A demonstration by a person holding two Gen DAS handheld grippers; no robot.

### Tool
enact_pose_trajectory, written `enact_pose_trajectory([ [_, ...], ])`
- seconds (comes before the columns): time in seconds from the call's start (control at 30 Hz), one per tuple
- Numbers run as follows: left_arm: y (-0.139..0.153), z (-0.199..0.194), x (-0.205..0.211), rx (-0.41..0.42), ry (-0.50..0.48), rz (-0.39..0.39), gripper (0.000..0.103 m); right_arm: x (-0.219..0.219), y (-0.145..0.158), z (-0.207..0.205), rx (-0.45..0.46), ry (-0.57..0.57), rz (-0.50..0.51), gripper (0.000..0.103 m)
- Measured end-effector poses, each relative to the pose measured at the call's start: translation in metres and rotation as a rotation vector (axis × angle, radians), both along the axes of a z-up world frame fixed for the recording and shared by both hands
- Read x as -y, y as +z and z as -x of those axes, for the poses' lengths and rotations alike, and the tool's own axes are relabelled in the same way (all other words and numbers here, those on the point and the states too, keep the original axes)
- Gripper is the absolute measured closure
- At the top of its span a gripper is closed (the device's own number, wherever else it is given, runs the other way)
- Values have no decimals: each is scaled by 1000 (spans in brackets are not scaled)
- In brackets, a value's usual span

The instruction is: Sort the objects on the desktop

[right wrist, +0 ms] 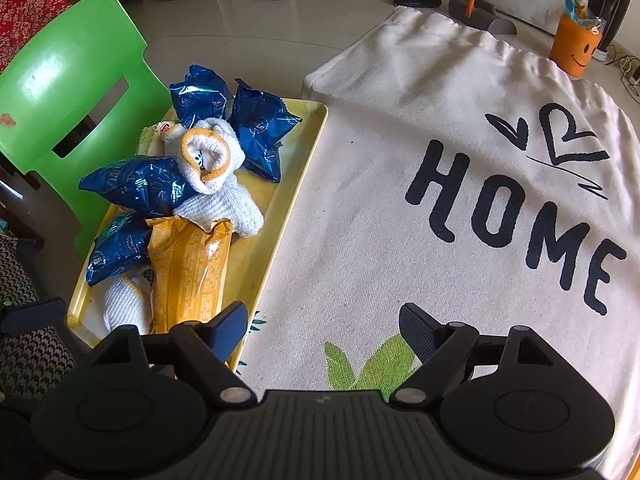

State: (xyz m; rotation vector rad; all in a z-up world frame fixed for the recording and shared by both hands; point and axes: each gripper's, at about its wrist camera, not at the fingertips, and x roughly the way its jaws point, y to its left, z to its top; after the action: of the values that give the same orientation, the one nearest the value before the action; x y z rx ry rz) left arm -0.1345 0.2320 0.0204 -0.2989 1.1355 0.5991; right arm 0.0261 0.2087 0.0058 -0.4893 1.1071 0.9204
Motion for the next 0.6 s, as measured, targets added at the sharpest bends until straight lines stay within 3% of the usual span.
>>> enact_pose_trajectory([
  [0.23, -3, -1, -4, -6, 22, 23, 1, -11, -3, -2, 6, 24, -15, 19],
  [0.6, -4, 1, -8, -1, 35, 39, 1, -30, -10, 1, 79, 173, -38, 19],
])
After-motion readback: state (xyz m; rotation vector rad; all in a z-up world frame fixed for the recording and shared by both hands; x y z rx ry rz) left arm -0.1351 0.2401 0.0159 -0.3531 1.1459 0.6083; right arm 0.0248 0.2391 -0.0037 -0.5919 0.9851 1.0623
